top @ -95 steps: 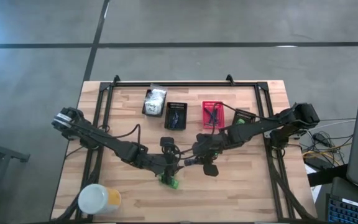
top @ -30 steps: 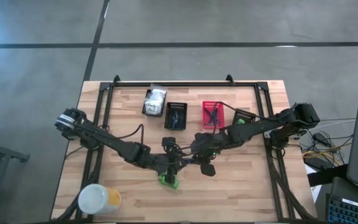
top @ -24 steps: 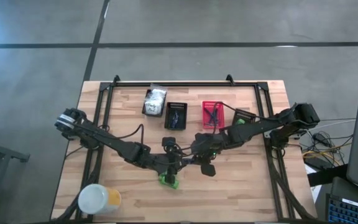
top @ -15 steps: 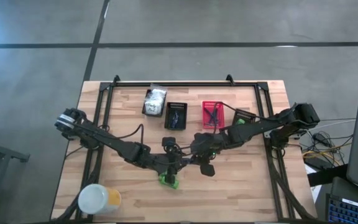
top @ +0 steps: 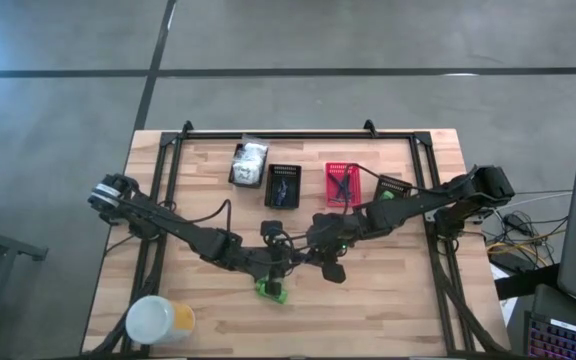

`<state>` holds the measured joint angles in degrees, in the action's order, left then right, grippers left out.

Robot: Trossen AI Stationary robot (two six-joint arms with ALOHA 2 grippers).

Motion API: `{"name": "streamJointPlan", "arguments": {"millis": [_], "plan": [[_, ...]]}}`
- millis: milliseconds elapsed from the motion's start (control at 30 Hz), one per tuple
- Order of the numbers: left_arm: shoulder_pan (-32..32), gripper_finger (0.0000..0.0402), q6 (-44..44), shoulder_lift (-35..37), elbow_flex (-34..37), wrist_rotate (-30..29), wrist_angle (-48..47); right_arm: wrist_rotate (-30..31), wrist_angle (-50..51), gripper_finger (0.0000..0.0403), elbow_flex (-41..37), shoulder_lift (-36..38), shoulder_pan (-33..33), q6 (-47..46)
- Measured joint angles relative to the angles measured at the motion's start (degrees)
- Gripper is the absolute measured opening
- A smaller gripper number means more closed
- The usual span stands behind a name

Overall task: Pick & Place Travel size toiletries
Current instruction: Put the blue shave cream into the middle black bin

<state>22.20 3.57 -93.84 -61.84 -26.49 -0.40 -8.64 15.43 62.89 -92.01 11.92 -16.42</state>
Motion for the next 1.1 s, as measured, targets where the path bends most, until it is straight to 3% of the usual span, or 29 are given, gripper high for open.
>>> {"name": "streamJointPlan", "arguments": {"millis": [267, 433, 633, 1100], "plan": [[0.00, 0.0114, 0.40, 0.00, 0.00, 0.17, -0.02, -0.01, 0.03, 0.0055, -0.06, 0.00, 0.00, 0.06], [-0.02, 0.0144, 0.39, 0.00, 0.00, -0.04, -0.02, 0.04, 0.05, 0.0057, -0.06, 0.01, 0.00, -0.14], [-0.09, 0.0176, 0.66, 0.00, 0.00, -0.34, 0.00, 0.04, 0.15, 0.0031, -0.06, 0.01, 0.07, 0.03], [-0.83, 0.0191, 0.72, 0.00, -0.67, 0.08, -0.11, 0.46, 0.40, 0.0023, -0.34, 0.01, 0.04, 0.03]]}}
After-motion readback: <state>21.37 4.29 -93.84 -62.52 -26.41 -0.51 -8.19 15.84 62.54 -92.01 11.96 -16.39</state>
